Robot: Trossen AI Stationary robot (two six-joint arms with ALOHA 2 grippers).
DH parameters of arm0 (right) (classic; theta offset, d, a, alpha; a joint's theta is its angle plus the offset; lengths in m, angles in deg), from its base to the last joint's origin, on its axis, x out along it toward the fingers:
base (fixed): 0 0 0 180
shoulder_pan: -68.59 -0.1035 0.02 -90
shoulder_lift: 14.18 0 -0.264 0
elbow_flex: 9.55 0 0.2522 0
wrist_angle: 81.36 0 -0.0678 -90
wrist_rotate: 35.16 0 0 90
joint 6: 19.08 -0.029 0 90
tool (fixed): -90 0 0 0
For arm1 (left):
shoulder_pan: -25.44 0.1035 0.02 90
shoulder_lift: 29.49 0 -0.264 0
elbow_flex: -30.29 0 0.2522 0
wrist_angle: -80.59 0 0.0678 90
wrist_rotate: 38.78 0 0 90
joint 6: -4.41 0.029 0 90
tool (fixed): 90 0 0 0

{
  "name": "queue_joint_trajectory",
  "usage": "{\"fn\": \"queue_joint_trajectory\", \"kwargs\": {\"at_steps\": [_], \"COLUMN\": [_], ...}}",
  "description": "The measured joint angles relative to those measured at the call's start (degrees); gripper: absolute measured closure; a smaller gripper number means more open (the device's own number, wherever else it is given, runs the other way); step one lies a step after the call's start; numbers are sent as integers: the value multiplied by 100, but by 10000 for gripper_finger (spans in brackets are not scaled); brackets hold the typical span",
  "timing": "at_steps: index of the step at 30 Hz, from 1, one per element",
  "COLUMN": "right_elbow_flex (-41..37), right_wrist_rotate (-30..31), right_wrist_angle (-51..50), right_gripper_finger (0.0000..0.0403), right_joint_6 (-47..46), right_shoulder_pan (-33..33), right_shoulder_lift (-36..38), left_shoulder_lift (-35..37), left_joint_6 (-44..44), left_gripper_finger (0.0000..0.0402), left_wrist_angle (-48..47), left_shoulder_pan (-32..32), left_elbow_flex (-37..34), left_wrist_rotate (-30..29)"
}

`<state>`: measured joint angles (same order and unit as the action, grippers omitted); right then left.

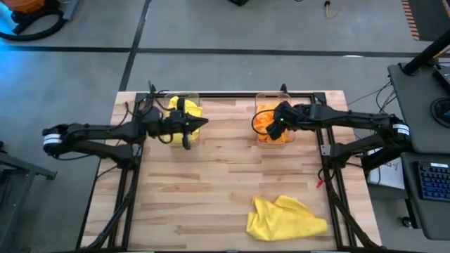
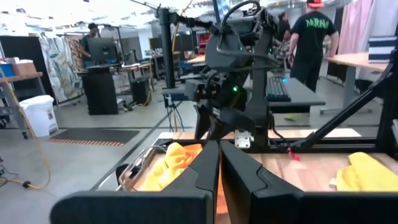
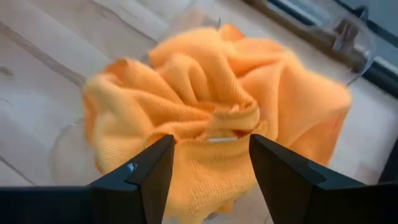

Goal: Sort microfiber towel by color & place in baskets
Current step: Put the orange microfiber cloth into the right transparent bin

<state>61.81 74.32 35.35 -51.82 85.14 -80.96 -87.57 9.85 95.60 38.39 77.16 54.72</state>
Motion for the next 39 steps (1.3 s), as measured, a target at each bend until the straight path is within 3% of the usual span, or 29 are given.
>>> {"fn": "queue_joint_trajectory", "kwargs": {"at_steps": [7, 15, 19, 39], "right_elbow_flex": [551, 435, 363, -121], "right_wrist_rotate": [-304, -1013, -1055, -893], "right_wrist_angle": [191, 849, 830, 1580], "right_gripper_finger": [219, 334, 385, 390], "right_joint_6": [347, 720, 735, 996], "right_shoulder_pan": [0, -2, -17, -2], "right_shoulder_lift": [-64, -676, -1016, -1873], "left_shoulder_lift": [416, 445, 454, 461], "left_joint_6": [-45, -21, -21, -45], "left_gripper_finger": [402, 402, 402, 402], "left_wrist_angle": [13, -13, -13, -5], "left_shoulder_pan": [0, 0, 0, 0], "left_elbow_flex": [-241, -245, -283, -361], "left_wrist_rotate": [-2, -7, -7, -11]}}
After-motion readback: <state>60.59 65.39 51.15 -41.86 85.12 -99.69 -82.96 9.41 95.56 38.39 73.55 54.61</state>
